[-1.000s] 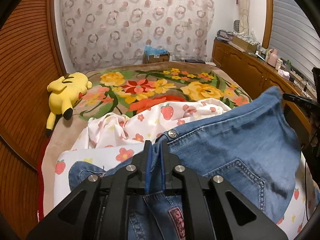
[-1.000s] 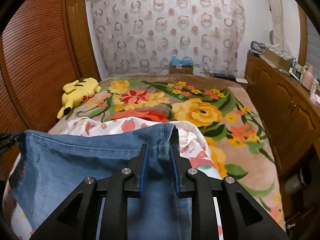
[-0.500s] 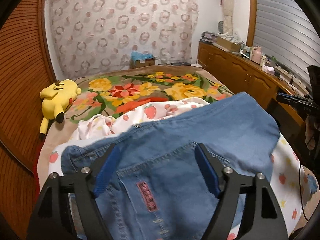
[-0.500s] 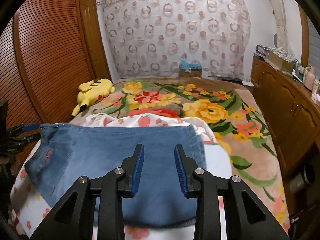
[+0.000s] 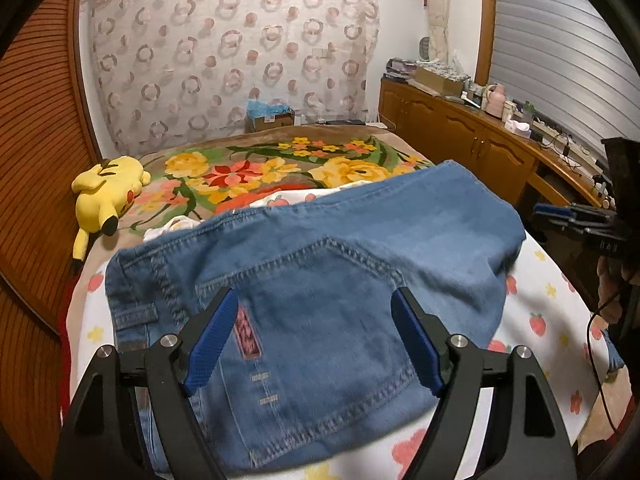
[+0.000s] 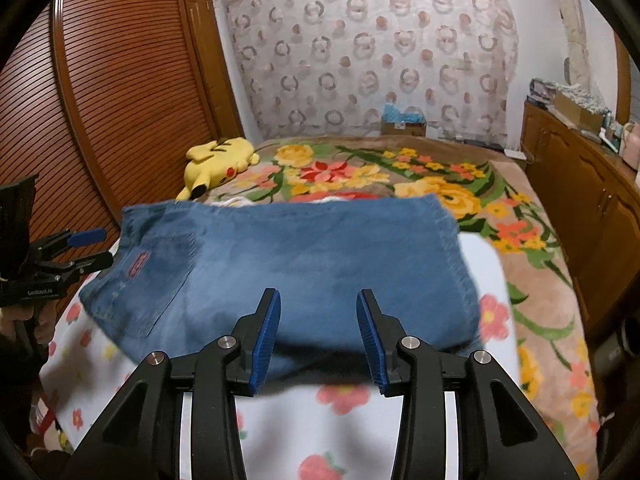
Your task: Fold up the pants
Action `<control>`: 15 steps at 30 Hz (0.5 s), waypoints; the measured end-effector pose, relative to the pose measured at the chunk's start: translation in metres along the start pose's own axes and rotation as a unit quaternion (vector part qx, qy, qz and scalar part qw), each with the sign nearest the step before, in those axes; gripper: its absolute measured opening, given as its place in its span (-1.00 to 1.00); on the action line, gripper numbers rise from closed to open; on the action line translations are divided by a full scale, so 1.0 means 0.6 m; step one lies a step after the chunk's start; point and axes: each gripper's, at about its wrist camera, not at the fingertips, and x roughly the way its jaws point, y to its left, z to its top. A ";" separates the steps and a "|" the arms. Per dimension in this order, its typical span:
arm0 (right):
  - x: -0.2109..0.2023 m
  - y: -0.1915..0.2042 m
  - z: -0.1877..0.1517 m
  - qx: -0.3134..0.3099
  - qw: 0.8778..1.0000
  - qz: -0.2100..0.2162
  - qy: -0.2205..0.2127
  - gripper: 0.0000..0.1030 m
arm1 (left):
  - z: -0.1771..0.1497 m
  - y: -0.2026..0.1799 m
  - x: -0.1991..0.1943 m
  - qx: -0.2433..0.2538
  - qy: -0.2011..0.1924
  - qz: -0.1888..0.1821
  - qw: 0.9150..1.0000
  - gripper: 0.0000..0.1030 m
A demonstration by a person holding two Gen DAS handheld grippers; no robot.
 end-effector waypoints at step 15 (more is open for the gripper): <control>0.023 0.033 -0.031 -0.005 0.997 0.059 0.043 0.01 | -0.111 0.078 -0.064 -0.038 0.019 0.049 0.998 0.54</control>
